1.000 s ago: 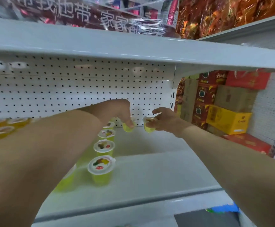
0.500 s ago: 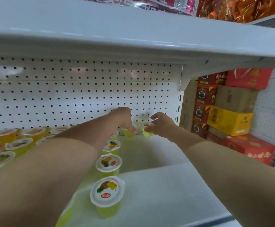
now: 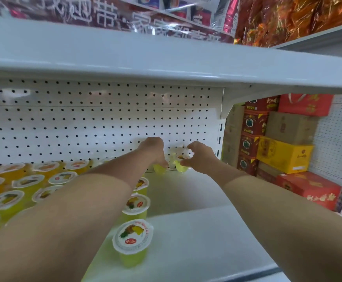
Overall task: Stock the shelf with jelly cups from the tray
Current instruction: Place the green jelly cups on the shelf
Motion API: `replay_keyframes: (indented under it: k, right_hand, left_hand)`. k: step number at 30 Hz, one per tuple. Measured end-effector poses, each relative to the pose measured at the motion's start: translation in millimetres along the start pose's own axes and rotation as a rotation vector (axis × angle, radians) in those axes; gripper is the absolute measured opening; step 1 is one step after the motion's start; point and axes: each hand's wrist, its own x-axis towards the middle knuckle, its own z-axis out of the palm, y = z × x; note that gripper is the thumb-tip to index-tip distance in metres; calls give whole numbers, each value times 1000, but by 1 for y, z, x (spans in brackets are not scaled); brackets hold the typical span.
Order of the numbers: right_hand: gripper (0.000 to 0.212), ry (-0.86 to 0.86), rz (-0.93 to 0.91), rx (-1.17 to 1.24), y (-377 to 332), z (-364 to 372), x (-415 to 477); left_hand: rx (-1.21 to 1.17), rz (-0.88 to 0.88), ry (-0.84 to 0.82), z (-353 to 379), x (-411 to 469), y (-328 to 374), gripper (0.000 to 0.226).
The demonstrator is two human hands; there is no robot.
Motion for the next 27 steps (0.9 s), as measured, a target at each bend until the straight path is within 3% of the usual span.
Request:
replay_keyframes:
  k: [8,12,17,27]
  right_hand:
    - [58,37,-166,-246,-3,-64,-47]
    - [54,49,-138,-313,-1,-103,-81]
    - [46,82,-137,-278,20,-140,-141]
    - [51,39,-104,-225,81,-199,-292]
  left_hand:
    - [-80,25,135,-28,-58,23,69]
    - [-152,38,165,-37,-98,48,65]
    - [-233,-41,162,-40,-164,99,67]
    - [-357,32,140,6,-300,190,61]
